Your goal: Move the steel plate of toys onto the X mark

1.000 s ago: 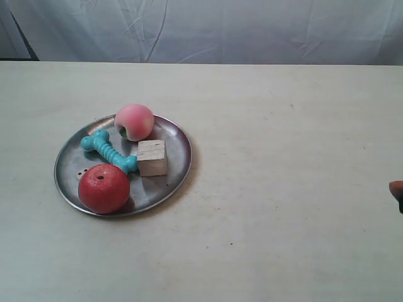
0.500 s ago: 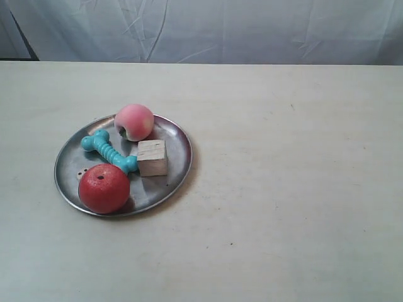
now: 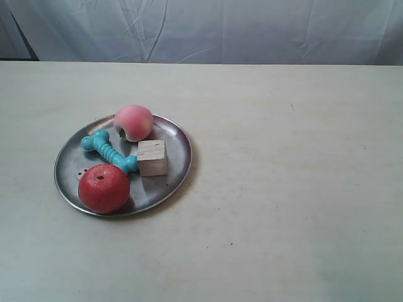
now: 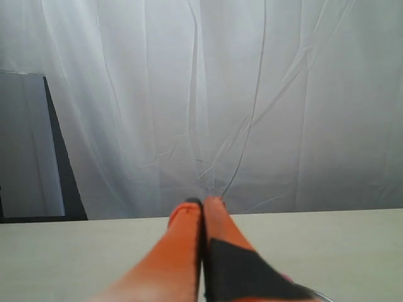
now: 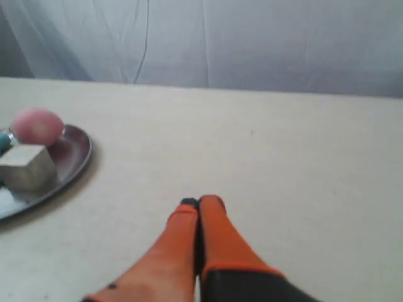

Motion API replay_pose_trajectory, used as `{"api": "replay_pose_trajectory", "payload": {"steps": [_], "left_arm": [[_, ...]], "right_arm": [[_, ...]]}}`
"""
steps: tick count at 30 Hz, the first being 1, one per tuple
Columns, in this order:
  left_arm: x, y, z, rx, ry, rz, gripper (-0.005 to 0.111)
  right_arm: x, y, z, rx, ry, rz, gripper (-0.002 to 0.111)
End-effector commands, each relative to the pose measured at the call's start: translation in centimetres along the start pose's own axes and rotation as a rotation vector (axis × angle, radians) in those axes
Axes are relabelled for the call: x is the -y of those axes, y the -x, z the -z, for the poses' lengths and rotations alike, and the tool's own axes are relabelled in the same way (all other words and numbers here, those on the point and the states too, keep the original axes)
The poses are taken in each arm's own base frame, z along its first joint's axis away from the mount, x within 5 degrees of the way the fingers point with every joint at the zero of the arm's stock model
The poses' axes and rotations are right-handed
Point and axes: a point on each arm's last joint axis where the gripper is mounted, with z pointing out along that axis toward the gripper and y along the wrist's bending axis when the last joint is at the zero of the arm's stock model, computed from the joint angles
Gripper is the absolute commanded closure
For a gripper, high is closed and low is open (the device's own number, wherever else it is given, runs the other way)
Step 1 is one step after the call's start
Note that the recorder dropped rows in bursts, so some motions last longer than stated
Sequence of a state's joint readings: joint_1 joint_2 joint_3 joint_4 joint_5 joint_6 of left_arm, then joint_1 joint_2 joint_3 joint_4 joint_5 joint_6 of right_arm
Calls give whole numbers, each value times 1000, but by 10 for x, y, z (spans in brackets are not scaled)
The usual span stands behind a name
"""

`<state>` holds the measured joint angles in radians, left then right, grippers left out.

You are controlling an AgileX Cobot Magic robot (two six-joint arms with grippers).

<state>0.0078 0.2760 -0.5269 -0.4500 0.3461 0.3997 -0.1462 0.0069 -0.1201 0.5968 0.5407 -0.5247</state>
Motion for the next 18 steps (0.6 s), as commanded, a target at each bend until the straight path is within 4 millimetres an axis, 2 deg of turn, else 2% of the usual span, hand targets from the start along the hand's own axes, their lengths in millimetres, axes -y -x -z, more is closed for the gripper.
{"api": "replay_pose_trajectory", "payload": {"steps": [1,9,14,18], "left_arm": [[0,-7,-2,-3,-4,35,107],[-1,-8,-3,12,2,52,107],[-1,-8,-3,11,3,51,107],[-1,-8,-3,11,3,49,107]], "right_arm": [[4,-33,-11,-94,-4,-26,109],[4,-34,-12,-91,0,-54,109],[7,-33,-12,-78,-33,-13,109],[24,-17,-10,72,-232,256,109]]}}
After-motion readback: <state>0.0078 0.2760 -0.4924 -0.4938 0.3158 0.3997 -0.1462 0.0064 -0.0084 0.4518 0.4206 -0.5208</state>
